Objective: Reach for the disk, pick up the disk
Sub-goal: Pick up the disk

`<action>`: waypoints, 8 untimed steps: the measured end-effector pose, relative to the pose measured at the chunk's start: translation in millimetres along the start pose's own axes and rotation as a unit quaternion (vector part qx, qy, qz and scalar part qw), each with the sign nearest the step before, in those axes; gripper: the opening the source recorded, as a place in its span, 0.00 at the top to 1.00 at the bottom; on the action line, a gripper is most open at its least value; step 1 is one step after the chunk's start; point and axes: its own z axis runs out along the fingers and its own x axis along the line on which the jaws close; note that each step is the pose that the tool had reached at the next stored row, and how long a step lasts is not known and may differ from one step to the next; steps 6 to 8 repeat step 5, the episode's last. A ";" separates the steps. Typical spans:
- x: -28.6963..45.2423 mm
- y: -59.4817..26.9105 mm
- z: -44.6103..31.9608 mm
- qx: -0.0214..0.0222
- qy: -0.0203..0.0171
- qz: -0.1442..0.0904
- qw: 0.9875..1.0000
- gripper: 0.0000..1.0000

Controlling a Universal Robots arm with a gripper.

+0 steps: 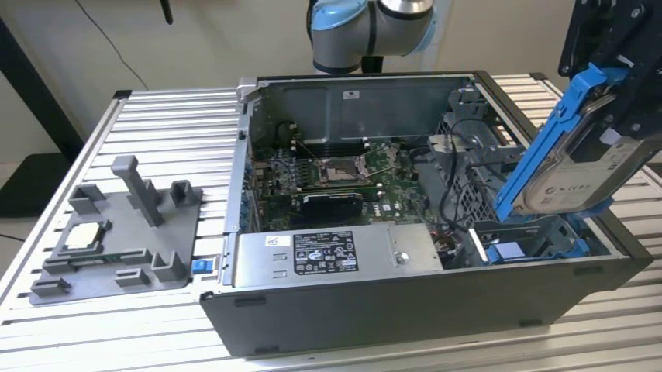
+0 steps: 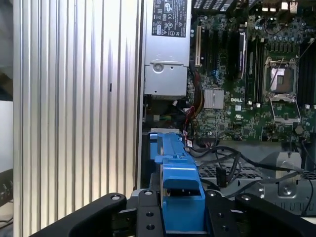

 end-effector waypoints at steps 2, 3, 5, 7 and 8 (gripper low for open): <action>0.0 0.0 0.1 0.000 0.000 0.000 1.000 1.00; 0.0 0.0 0.2 0.000 0.000 0.000 1.000 1.00; 0.0 0.0 0.2 0.000 0.000 0.000 1.000 1.00; 0.0 0.0 0.2 0.000 0.000 0.000 1.000 1.00; 0.0 0.0 0.2 0.000 0.000 0.000 1.000 1.00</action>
